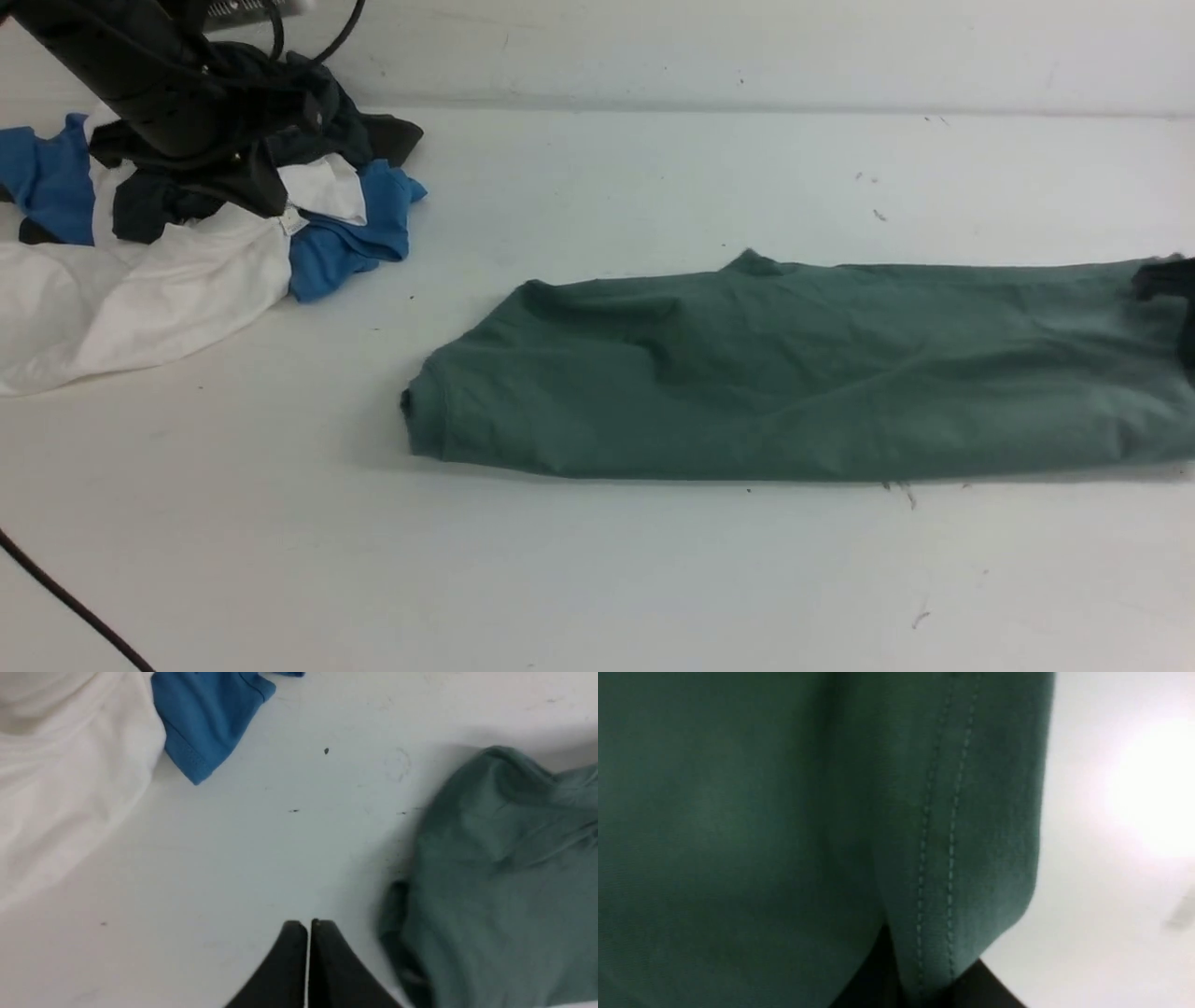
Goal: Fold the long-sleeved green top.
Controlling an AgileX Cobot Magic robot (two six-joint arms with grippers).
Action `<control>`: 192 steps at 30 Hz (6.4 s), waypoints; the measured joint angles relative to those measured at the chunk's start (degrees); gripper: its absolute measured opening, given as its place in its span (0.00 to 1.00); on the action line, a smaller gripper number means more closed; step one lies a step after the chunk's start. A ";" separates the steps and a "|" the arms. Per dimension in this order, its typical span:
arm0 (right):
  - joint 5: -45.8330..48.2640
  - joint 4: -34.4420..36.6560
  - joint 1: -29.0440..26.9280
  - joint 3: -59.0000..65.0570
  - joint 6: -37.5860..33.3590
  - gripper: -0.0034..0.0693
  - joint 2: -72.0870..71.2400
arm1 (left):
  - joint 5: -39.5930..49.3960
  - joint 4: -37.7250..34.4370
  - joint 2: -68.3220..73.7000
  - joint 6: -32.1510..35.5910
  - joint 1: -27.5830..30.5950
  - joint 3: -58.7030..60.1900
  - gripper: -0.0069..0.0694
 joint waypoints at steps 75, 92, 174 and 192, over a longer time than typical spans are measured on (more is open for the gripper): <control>-30.03 15.85 30.56 -4.19 13.83 0.03 0.31 | 0.58 -5.23 -5.18 3.14 0.00 5.99 0.09; 1.76 9.13 25.47 -18.74 4.96 0.03 -22.00 | 0.58 -5.80 -5.18 2.26 0.00 5.99 0.09; -49.55 0.37 24.91 109.47 3.46 0.03 -125.65 | 0.14 -5.80 -12.81 2.44 -0.32 13.25 0.09; -49.42 0.37 24.91 109.45 3.51 0.03 -125.65 | -27.78 -11.43 -65.21 8.08 -0.34 69.70 0.09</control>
